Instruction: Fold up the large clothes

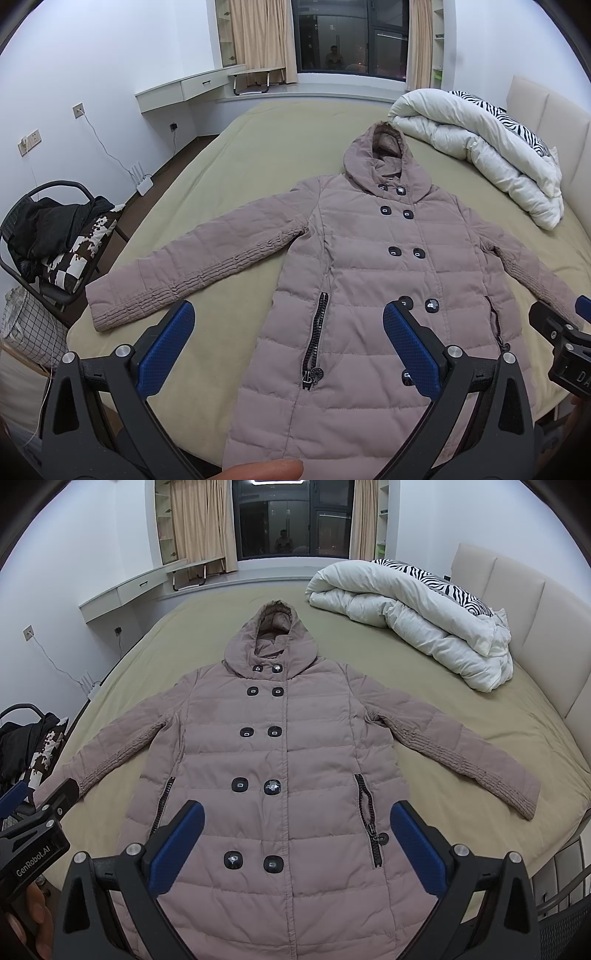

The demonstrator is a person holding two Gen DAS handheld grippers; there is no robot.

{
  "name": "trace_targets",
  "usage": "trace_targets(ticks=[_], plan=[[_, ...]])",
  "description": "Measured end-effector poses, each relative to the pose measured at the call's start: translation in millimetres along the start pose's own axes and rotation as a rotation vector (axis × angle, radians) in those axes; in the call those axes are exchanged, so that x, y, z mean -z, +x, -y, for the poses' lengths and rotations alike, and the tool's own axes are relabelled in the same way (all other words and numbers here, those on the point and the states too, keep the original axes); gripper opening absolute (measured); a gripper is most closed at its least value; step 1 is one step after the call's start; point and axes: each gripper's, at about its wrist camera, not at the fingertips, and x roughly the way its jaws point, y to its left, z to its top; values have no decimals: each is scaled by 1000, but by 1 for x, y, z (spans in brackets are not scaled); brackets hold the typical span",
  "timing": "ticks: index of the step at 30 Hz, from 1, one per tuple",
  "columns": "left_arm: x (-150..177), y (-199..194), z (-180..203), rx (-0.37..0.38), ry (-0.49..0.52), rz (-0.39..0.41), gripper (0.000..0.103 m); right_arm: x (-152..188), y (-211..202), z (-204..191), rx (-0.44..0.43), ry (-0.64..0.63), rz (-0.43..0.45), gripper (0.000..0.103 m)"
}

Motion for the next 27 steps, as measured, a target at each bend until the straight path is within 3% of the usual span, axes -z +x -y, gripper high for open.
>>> trace_targets(ticks=[15,22,27], plan=[[7,13,-6,-11,-10,4,103,22,21,-9,-4,-2,-16,103],[40,51,-57,-47,-43,-74,103,20,35,-8,-28,8,-62,103],[70,92,-142,66,-294,-189,103,20,47,-10,-163,67,-68,103]])
